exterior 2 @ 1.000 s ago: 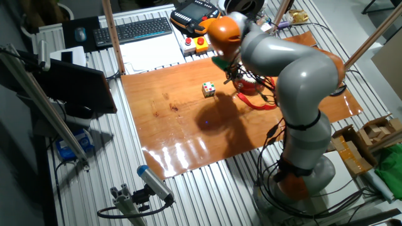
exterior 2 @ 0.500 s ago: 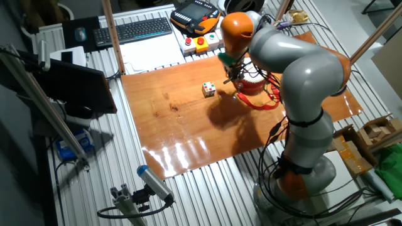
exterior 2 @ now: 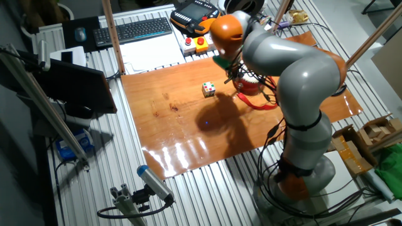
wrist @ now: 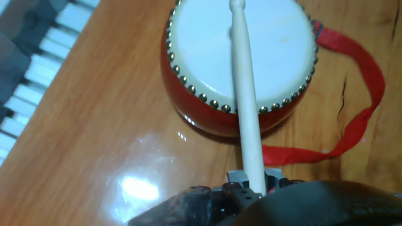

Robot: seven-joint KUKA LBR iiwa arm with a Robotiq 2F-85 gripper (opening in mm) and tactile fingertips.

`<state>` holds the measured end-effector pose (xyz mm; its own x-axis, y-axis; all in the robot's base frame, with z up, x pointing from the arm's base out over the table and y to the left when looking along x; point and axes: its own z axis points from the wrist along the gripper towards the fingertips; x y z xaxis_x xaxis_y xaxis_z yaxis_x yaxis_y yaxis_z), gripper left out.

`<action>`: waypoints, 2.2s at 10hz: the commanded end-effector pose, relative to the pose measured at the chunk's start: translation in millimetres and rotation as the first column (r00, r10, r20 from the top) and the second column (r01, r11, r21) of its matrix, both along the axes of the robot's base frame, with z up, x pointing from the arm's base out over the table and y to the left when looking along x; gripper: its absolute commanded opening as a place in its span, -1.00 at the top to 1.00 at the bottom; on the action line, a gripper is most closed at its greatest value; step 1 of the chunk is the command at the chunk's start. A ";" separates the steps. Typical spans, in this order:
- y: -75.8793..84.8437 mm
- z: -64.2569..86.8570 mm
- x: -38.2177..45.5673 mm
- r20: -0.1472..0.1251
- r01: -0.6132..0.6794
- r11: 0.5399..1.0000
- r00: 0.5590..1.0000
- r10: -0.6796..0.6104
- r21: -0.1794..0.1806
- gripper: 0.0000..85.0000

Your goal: Play the drum

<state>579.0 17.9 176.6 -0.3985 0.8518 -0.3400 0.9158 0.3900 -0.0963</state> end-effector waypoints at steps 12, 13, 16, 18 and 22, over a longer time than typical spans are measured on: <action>0.4 9.9 -3.3 0.003 -0.032 0.993 0.999 0.032 -0.110 0.98; -1.8 2.4 -1.8 -0.008 -0.007 0.999 1.000 0.007 -0.038 0.98; -6.3 -29.4 4.0 -0.047 0.071 0.981 0.997 -0.063 0.183 0.98; -3.5 -36.5 3.6 -0.034 0.103 0.959 0.995 -0.097 0.265 0.98; 3.4 3.4 -2.1 -0.047 -0.059 0.998 0.997 0.060 0.022 0.98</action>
<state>576.8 21.6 178.3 -0.4231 0.8649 -0.2702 0.9061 0.4017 -0.1330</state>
